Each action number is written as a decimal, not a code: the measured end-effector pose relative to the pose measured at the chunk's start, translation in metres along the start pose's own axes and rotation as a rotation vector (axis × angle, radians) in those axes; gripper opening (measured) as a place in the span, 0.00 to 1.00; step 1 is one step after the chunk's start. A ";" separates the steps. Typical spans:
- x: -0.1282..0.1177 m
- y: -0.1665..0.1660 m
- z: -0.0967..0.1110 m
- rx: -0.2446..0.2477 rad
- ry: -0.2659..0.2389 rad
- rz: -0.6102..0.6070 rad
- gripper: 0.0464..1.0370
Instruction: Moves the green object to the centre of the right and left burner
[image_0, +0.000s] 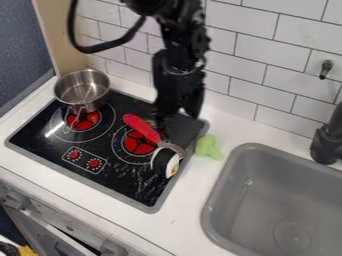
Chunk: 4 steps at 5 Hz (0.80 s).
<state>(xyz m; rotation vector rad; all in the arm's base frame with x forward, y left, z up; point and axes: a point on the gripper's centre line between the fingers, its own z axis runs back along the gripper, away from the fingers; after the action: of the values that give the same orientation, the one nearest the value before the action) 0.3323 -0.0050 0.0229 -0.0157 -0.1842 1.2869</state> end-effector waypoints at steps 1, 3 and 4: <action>-0.012 -0.013 -0.010 -0.016 -0.007 0.024 0.96; -0.027 -0.030 -0.026 0.008 0.008 0.021 0.96; -0.028 -0.028 -0.036 0.038 0.011 0.004 0.96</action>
<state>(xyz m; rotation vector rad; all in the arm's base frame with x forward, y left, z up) 0.3568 -0.0366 -0.0132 0.0091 -0.1500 1.2943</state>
